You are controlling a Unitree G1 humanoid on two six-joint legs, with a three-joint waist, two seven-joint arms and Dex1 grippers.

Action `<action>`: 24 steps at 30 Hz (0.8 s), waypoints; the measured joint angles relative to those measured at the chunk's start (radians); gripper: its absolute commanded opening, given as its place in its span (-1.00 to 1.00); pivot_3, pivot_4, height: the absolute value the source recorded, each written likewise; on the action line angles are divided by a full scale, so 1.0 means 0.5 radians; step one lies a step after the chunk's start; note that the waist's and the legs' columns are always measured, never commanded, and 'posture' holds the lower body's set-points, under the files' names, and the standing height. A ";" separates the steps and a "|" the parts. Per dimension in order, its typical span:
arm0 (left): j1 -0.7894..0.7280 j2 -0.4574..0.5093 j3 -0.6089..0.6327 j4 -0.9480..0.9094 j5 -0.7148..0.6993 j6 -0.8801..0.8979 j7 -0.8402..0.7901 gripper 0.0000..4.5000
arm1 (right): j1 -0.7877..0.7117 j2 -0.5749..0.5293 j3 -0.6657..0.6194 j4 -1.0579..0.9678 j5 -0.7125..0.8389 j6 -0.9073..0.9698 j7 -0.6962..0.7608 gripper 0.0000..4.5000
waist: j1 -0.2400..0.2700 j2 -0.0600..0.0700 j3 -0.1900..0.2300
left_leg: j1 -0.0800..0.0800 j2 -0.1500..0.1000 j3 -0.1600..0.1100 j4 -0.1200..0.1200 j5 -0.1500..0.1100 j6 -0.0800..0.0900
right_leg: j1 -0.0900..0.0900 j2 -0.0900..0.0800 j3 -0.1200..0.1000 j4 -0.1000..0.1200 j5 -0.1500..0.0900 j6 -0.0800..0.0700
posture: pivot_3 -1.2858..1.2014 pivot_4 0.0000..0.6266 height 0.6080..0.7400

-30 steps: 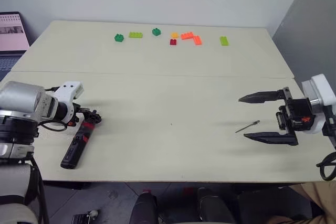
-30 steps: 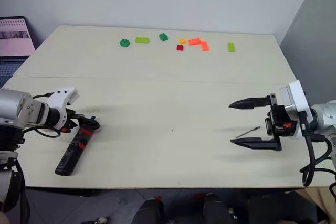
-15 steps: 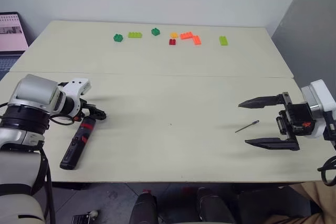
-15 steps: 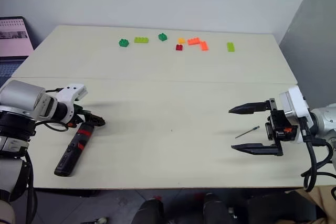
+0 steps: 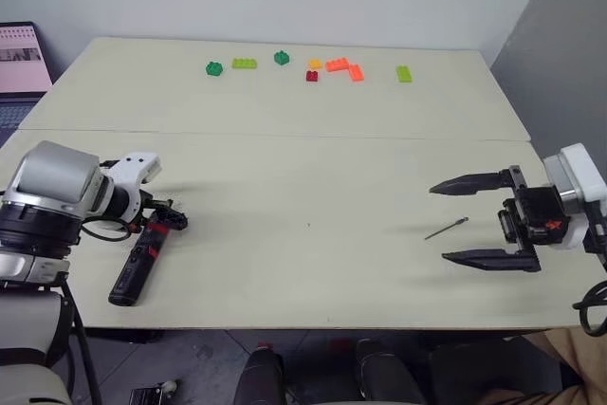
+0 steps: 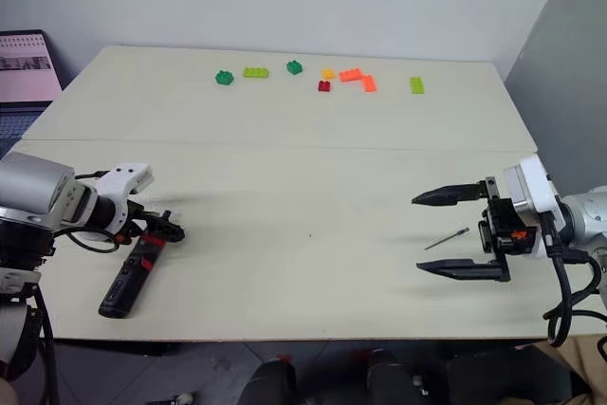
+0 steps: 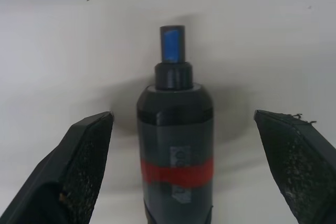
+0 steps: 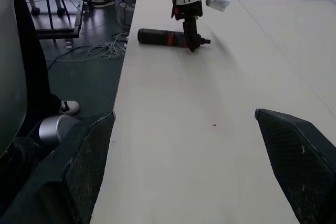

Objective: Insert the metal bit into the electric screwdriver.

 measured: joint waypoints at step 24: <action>-0.006 -0.072 0.035 0.027 0.028 0.014 0.032 -0.26 | -0.013 0.000 0.003 0.000 -0.002 0.000 0.000 1.00 | 0.000 0.000 0.000 | 0.001 0.000 -0.003 0.000 0.001 0.000 | 0.003 0.000 -0.003 0.000 0.000 0.000 | 0.03 -0.52 1.00</action>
